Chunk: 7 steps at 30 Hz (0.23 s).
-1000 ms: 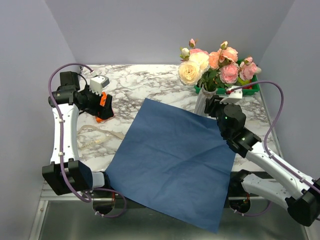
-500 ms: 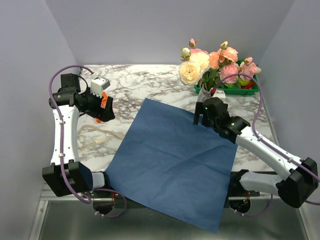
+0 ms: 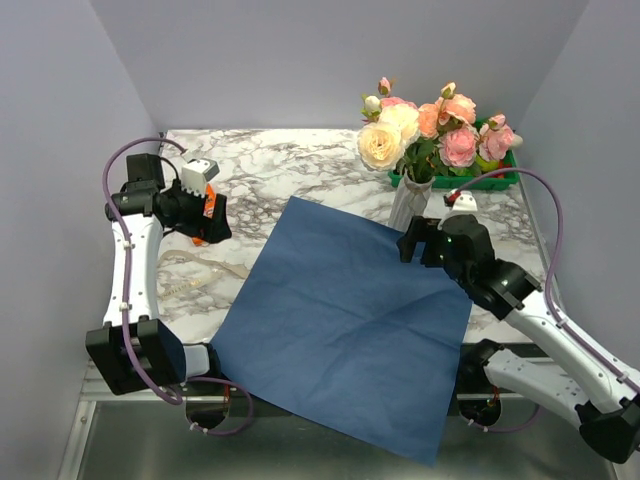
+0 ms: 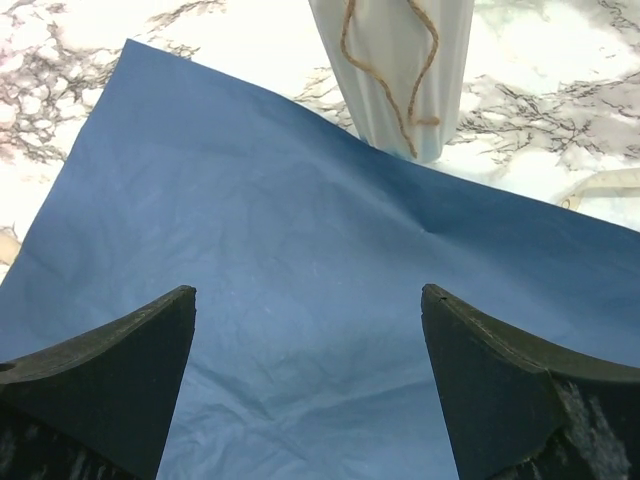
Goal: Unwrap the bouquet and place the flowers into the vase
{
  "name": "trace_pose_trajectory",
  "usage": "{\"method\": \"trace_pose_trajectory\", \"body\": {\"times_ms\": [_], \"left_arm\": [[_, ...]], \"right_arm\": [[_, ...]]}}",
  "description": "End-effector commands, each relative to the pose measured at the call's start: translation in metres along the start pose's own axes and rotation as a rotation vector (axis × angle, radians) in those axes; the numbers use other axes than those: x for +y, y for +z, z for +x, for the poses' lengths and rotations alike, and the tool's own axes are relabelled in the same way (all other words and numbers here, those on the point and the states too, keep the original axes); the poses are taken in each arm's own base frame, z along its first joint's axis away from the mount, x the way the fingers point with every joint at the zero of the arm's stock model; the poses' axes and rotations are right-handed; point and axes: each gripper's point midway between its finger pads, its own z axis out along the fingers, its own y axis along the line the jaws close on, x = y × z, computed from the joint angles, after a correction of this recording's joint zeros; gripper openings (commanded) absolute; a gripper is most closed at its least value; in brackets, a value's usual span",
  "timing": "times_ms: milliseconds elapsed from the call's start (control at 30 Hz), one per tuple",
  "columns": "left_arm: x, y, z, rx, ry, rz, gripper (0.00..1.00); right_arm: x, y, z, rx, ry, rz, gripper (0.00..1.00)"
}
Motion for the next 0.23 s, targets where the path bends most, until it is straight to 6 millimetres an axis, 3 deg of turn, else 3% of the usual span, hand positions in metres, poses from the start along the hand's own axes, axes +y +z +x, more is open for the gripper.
{"method": "trace_pose_trajectory", "body": {"times_ms": [0, 200], "left_arm": [[0.01, 0.0, -0.003, -0.045, -0.015, -0.069, 0.99], [0.018, 0.005, -0.003, -0.054, -0.024, -0.098, 0.99]], "right_arm": [[-0.001, -0.009, 0.002, -0.017, -0.022, -0.039, 1.0], [0.002, -0.019, -0.01, -0.08, -0.03, -0.077, 1.0]]}}
